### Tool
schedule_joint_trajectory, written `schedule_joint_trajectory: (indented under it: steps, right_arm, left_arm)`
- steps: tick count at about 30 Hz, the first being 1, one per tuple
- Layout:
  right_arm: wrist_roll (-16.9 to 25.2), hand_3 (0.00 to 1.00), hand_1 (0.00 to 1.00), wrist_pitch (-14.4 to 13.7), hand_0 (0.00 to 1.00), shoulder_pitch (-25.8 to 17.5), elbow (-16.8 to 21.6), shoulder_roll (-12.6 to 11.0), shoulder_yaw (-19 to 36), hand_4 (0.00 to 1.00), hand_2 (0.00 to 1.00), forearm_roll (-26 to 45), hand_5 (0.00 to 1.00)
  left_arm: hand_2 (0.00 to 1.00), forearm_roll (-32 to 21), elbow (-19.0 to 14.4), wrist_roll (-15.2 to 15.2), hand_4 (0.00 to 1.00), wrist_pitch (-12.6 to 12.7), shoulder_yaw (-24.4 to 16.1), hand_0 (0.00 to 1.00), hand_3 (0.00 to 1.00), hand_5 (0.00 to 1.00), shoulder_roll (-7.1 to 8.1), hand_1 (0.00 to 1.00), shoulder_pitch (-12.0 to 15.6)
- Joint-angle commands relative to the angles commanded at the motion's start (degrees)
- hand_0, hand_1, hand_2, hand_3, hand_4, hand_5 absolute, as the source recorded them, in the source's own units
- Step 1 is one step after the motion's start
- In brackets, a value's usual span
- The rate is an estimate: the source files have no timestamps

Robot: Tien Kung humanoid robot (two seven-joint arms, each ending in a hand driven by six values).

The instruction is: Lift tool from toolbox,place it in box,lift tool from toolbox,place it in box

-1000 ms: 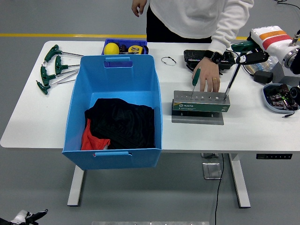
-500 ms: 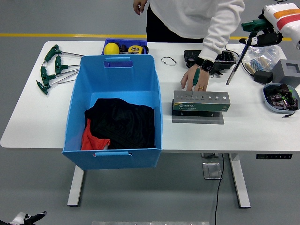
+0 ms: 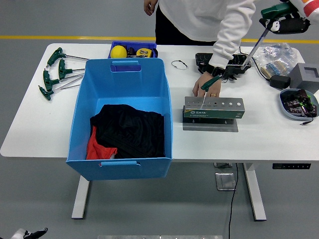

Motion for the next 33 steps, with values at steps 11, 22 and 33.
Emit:
schedule_joint_trajectory:
  steps: [11,22,33]
  right_arm:
    - [-0.7,0.002,0.002,0.5,0.002,-0.1,4.8,0.0,0.4,0.672,0.002,-0.9,0.535]
    - [-1.6,0.002,0.002,0.9,0.002,2.1,12.3,3.1,-0.2,0.674,0.002,-1.0,0.539]
    - [-2.7,0.002,0.002,1.6,0.002,3.3,19.3,9.8,-6.9,0.674,0.002,-1.0,0.536]
  left_arm:
    - [0.656,-0.6,0.0,-0.1,0.732,-0.1,0.6,0.609,0.684,0.708,0.12,0.525,-0.1]
    - [0.655,-0.9,0.0,-0.1,0.733,-0.1,0.8,0.604,0.684,0.710,0.15,0.523,-0.3]
    - [0.655,-1.6,0.0,-0.2,0.735,-0.1,1.5,0.603,0.685,0.711,0.12,0.520,-0.7]
